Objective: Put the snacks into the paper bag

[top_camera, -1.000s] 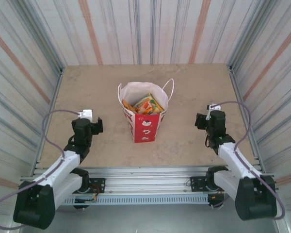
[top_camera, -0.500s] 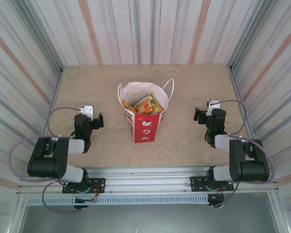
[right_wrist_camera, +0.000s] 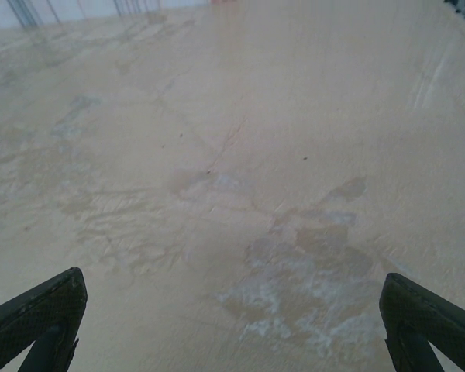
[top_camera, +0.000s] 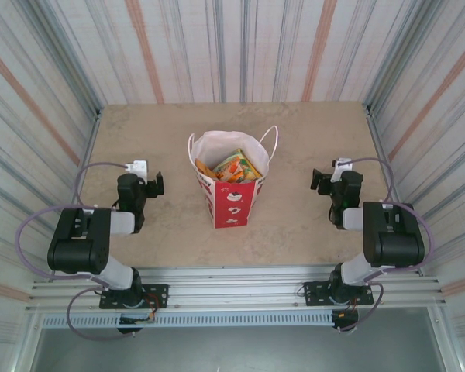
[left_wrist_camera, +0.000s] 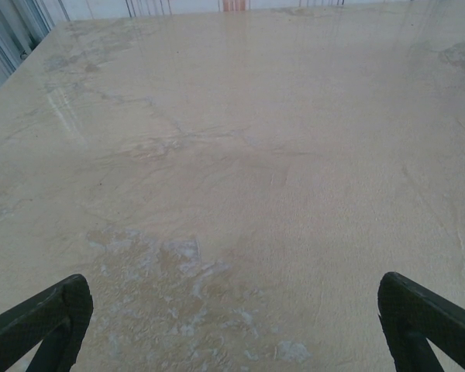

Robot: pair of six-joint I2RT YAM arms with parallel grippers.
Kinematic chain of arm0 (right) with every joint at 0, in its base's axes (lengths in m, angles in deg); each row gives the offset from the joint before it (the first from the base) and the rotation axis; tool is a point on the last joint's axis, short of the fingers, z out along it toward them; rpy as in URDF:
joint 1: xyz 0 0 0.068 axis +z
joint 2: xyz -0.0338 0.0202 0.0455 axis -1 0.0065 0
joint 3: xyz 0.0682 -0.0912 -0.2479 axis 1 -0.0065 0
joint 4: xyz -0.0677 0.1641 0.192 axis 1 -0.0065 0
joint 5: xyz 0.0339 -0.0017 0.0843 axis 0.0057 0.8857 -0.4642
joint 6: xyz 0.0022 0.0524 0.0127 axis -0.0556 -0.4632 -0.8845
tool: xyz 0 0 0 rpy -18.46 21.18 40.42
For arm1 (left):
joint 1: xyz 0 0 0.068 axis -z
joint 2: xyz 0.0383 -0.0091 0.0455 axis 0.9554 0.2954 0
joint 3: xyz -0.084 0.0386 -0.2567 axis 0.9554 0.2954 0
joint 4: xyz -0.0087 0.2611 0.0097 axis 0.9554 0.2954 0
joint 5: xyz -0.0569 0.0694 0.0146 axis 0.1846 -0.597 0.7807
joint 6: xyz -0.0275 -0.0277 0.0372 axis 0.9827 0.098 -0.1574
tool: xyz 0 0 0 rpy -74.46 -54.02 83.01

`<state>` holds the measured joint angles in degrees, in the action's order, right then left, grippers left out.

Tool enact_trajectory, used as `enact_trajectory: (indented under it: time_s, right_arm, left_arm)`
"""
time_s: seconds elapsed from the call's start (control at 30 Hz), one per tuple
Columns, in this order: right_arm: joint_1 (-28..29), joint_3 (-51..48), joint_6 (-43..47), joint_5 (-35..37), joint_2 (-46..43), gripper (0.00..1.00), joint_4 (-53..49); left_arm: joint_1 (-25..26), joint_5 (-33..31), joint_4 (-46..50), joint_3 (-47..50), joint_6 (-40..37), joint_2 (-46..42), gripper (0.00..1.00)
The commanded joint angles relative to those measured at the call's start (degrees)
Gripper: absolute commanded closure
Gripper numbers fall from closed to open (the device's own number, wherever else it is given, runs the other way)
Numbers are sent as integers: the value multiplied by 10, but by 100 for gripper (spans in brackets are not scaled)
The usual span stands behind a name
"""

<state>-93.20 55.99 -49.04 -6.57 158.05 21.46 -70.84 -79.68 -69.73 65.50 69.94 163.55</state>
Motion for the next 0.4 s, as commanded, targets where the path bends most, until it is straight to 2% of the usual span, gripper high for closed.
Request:
enact_trajectory:
  time_s: [0.0,0.13,0.37]
  right_arm:
    - [-3,9,-10,-16,4,1,-7]
    - [-3,9,-10,-16,4,1,-6]
    - [-3,10,-10,-17,4,1,-7]
  left_arm:
    - [1,3,5,-8,2,-6,1]
    - [2,40,13,-11,-15,-6,1]
    - [-3,43,16,-13,-11,-6,1]
